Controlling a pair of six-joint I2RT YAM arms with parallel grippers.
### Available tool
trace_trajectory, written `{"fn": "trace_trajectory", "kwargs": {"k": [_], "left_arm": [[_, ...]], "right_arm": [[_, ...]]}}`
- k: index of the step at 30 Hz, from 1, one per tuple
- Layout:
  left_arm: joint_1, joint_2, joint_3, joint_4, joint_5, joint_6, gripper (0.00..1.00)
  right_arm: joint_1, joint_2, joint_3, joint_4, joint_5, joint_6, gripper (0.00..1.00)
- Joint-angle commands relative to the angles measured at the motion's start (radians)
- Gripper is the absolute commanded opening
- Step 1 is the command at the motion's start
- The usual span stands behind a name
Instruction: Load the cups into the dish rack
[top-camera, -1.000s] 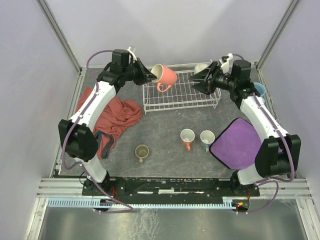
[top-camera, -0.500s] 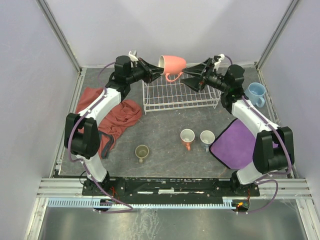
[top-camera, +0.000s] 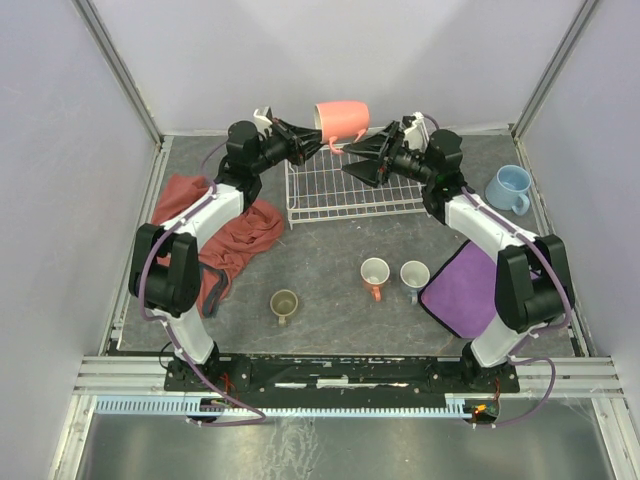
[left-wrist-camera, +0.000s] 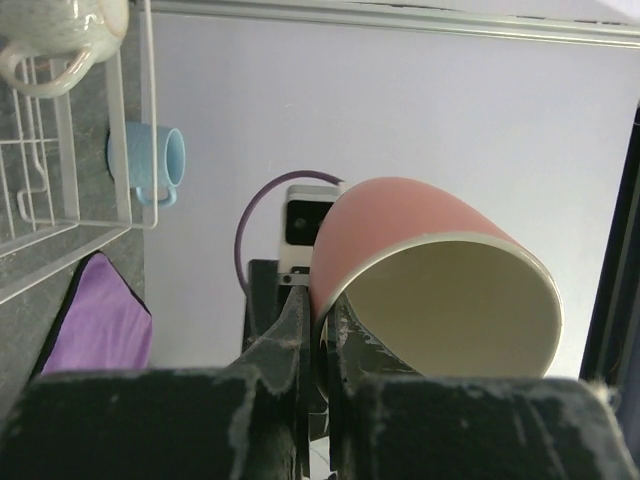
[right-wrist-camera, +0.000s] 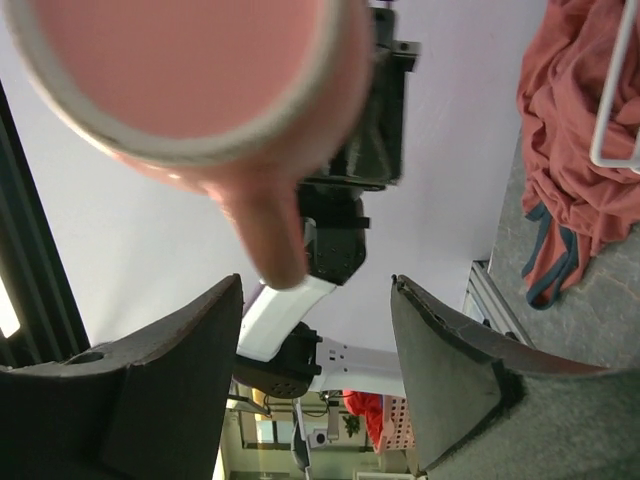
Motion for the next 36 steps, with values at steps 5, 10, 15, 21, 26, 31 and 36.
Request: {"fn": "trace_trajectory", "kwargs": {"k": [5, 10, 15, 21, 26, 31, 36], "left_arm": [[-0.005, -0.105, -0.051, 0.145, 0.021, -0.074, 0.03], [-0.011, -0.126, -0.072, 0.149, 0.019, -0.08, 0.03], [-0.013, -0.138, -0.078, 0.169, 0.014, -0.116, 0.03], [-0.021, -0.151, -0.097, 0.179, 0.006, -0.118, 0.03], [-0.02, -0.157, -0.113, 0.186, 0.002, -0.115, 0.03], [-0.024, -0.16, -0.118, 0.188, -0.001, -0.11, 0.03], [-0.023, -0.158, -0.117, 0.173, 0.001, -0.09, 0.03]], "right_arm": [[0.045, 0.039, 0.119, 0.122, 0.037, -0.002, 0.67], [0.064, 0.075, 0.142, 0.126, 0.046, -0.008, 0.61], [0.072, 0.087, 0.147, 0.132, 0.061, -0.012, 0.57], [0.077, 0.101, 0.151, 0.161, 0.08, 0.004, 0.47], [0.079, 0.107, 0.155, 0.198, 0.102, 0.033, 0.35], [0.08, 0.118, 0.166, 0.203, 0.114, 0.036, 0.16], [0.08, 0.115, 0.18, 0.158, 0.12, -0.003, 0.01]]}}
